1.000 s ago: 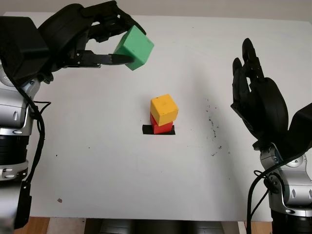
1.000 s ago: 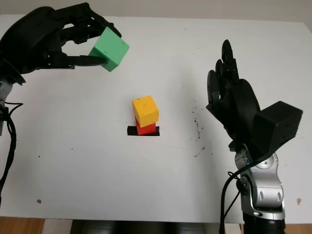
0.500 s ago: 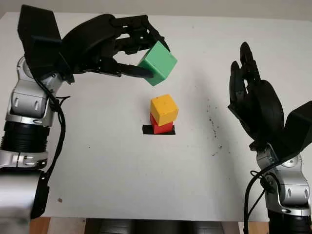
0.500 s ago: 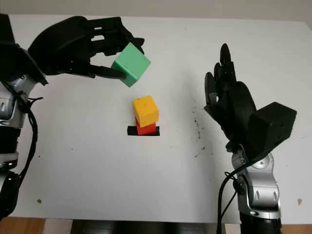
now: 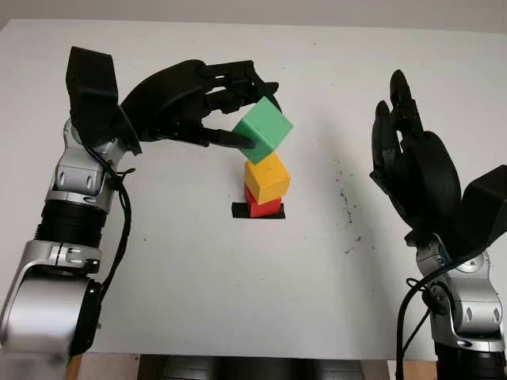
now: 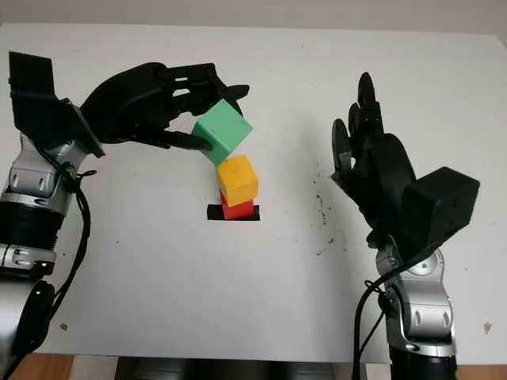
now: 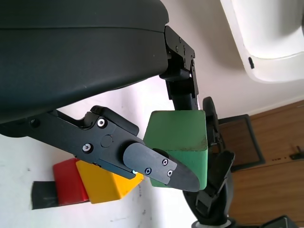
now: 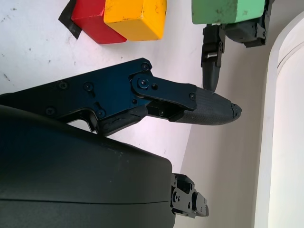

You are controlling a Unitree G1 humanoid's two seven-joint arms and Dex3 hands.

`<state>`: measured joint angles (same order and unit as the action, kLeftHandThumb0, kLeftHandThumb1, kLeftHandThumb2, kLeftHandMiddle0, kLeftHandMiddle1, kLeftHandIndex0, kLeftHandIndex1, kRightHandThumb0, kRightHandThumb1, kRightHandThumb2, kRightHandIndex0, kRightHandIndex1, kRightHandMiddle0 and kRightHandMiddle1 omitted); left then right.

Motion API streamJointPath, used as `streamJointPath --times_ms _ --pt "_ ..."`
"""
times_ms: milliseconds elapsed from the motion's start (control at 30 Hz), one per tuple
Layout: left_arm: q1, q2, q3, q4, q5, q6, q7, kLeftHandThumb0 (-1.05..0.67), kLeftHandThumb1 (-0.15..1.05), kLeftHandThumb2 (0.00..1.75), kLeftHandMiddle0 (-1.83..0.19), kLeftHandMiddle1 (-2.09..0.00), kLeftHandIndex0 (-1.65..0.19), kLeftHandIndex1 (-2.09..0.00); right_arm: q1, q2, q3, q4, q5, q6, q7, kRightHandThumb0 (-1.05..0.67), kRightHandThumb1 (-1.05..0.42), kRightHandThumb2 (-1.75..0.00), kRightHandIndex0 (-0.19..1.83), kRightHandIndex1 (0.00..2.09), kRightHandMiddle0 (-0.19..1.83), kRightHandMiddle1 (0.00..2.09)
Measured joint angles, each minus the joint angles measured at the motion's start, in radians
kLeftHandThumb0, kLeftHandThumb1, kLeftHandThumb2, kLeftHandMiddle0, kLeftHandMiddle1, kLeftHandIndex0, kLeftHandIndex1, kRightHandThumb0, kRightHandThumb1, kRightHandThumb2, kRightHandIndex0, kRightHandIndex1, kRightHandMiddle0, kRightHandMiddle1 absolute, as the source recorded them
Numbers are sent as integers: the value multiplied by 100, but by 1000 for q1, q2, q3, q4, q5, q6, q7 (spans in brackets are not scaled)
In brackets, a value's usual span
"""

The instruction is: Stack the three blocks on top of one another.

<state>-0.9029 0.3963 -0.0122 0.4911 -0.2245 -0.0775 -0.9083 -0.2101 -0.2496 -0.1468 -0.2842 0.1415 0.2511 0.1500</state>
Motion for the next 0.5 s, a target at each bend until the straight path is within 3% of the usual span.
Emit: streamJointPath --times_ms 500 --pt "21 -85 28 50 -55 15 9 -54 105 19 -8 -6 -38 -150 2 7 -1 0 3 -9 -5 -69 -105 -64 -19 0 -19 0"
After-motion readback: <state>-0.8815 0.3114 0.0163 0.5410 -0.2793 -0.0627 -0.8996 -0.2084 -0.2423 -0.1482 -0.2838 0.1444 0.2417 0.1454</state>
